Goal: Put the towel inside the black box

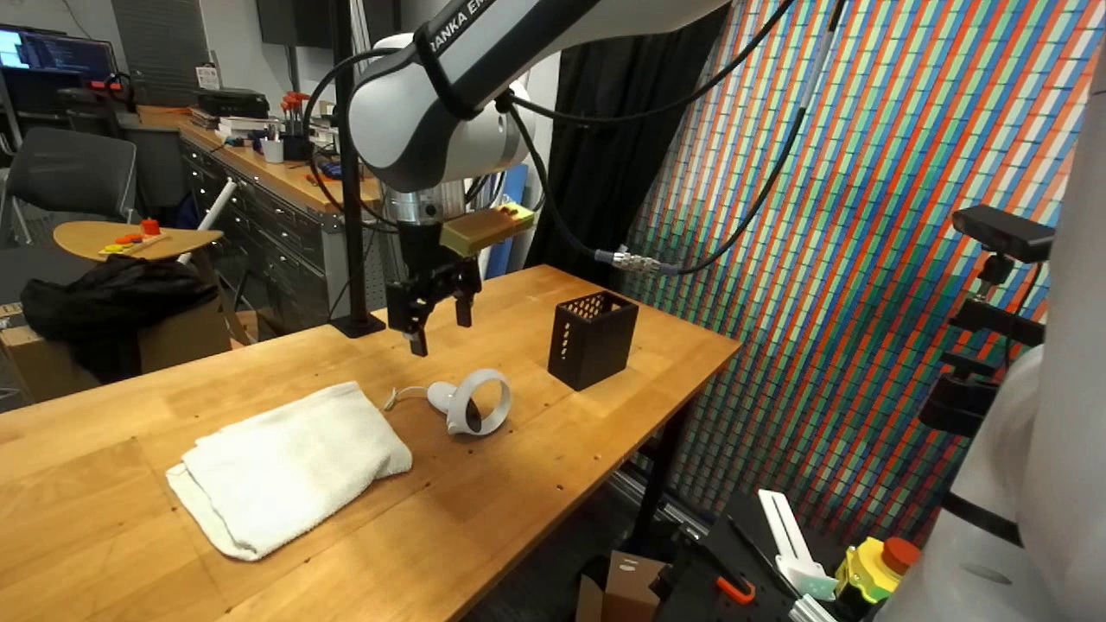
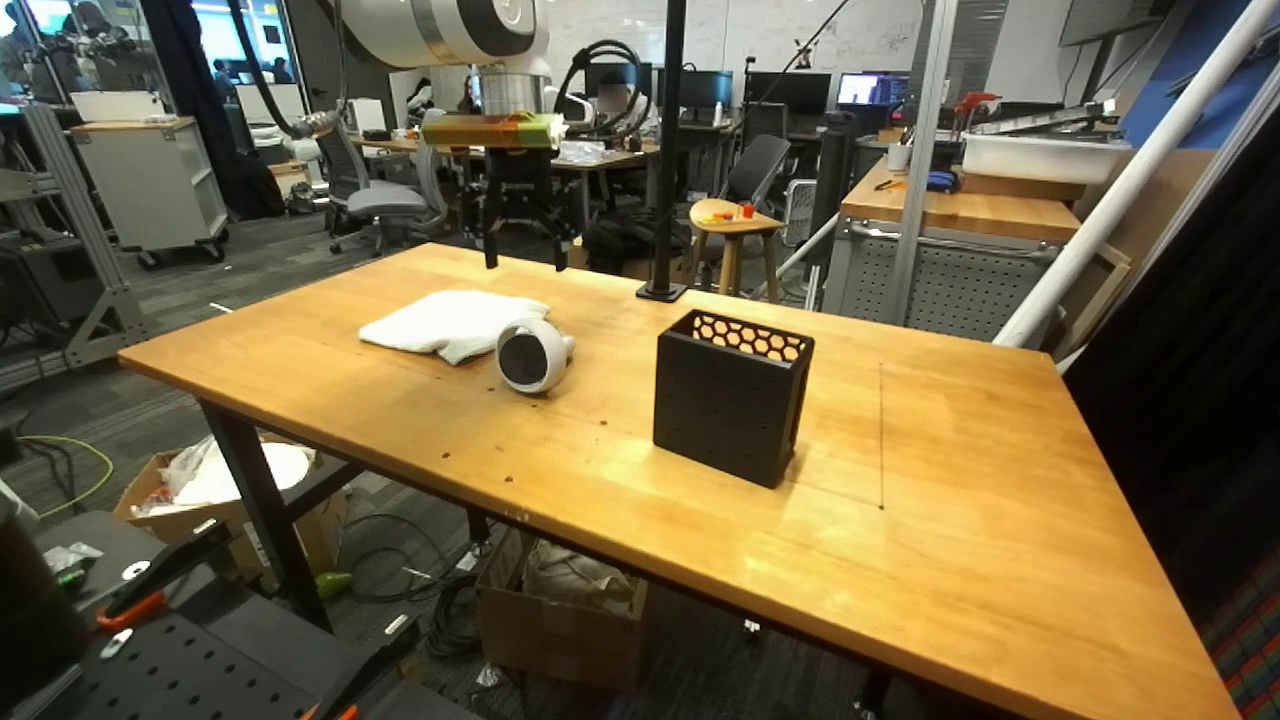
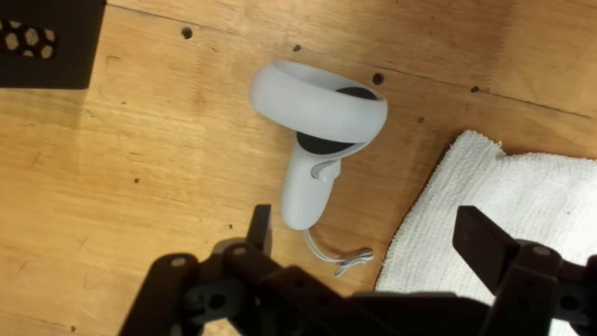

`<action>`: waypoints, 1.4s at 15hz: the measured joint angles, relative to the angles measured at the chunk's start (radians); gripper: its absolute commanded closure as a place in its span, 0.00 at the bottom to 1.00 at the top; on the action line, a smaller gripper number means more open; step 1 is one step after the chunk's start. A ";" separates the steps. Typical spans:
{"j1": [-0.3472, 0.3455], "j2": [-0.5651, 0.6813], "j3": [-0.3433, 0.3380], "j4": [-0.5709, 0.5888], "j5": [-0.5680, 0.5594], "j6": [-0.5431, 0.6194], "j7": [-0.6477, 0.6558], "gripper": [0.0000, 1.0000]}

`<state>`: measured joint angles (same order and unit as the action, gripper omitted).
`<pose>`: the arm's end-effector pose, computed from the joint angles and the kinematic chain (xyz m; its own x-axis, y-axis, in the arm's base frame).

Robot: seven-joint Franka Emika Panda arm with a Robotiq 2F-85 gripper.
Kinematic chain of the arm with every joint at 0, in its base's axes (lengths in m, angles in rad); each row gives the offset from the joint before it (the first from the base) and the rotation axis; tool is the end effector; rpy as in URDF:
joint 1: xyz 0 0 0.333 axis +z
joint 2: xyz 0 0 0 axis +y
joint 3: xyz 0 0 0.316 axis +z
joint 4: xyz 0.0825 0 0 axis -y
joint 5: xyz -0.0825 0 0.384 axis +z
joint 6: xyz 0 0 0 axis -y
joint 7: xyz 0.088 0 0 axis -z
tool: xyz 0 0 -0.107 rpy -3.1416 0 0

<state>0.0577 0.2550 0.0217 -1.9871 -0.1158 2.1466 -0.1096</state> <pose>0.5877 0.0415 0.3290 0.9628 0.2482 -0.1065 0.2566 -0.9637 0.0738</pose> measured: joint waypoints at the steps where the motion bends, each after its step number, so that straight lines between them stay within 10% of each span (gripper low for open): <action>1: 0.010 0.010 0.006 0.001 0.000 0.001 0.019 0.00; 21: 0.153 0.455 0.074 0.392 0.048 0.079 0.245 0.00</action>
<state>0.2105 0.7101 0.0953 -1.5947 -0.0676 2.2259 0.1359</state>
